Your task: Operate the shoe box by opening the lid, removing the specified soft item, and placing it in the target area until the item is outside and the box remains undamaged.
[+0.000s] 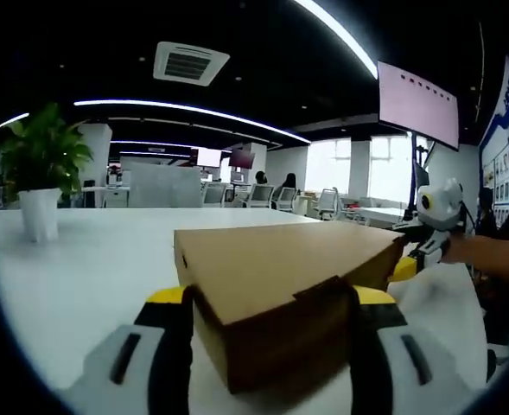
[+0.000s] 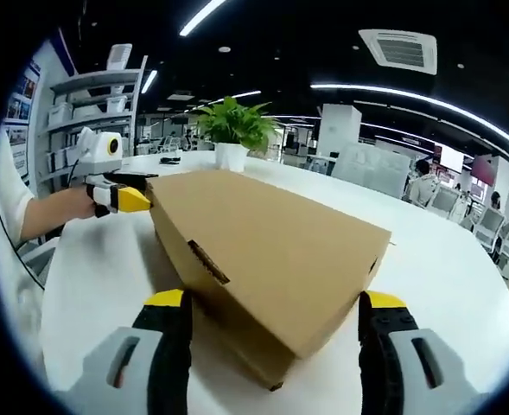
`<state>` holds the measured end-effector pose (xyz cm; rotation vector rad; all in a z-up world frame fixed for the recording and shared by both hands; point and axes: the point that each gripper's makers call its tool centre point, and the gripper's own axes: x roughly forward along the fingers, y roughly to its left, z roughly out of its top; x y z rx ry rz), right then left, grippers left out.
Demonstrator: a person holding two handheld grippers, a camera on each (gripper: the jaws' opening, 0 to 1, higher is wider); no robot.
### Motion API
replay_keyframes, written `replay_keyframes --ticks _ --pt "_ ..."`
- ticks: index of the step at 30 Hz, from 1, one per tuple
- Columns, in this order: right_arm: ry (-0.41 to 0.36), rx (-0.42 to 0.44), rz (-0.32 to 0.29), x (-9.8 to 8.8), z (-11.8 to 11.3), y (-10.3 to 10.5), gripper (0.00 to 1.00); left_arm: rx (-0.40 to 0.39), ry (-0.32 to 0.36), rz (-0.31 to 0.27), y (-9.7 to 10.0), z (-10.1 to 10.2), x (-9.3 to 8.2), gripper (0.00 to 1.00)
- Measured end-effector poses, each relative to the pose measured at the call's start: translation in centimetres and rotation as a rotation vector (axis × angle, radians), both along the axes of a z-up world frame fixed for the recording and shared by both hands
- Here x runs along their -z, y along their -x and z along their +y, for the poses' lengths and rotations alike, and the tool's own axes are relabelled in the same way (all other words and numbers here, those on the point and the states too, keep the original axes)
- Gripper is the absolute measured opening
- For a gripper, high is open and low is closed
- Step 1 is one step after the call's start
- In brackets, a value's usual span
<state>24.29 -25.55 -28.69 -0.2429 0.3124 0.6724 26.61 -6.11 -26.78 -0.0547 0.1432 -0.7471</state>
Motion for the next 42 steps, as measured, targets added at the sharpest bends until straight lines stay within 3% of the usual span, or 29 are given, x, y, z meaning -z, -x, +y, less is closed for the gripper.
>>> replay_keyframes --ticks 2,5,8,17,27,32,36,42 --pt "-0.027 -0.012 -0.001 -0.1 -0.2 -0.1 0.81 0.0 0.008 -0.001 0.0 0.1 0.0 0.74" --pt "-0.193 -0.021 0.022 -1.3 0.0 0.0 0.8 0.008 0.018 -0.008 0.0 0.3 0.0 0.73" --pt "-0.267 -0.009 0.03 -1.6 0.0 -0.1 0.8 0.014 0.024 -0.006 0.0 0.4 -0.1 0.73" --pt "-0.215 0.034 0.012 -1.2 0.7 0.1 0.85 0.008 0.004 0.011 0.0 0.4 -0.1 0.73" --pt "-0.174 -0.001 0.063 -1.0 0.5 -0.4 0.85 -0.011 -0.056 0.003 0.2 0.3 0.2 0.72" --pt "-0.177 -0.006 0.056 -0.9 0.4 -0.3 0.85 -0.014 -0.059 0.005 0.1 0.3 0.2 0.72" --pt "-0.213 -0.005 0.017 -0.9 0.4 -0.3 0.85 -0.022 -0.049 -0.005 0.1 0.3 0.2 0.72" --pt "-0.208 -0.02 0.023 -1.1 0.4 -0.6 0.84 -0.03 -0.054 0.001 0.1 0.3 0.2 0.72"
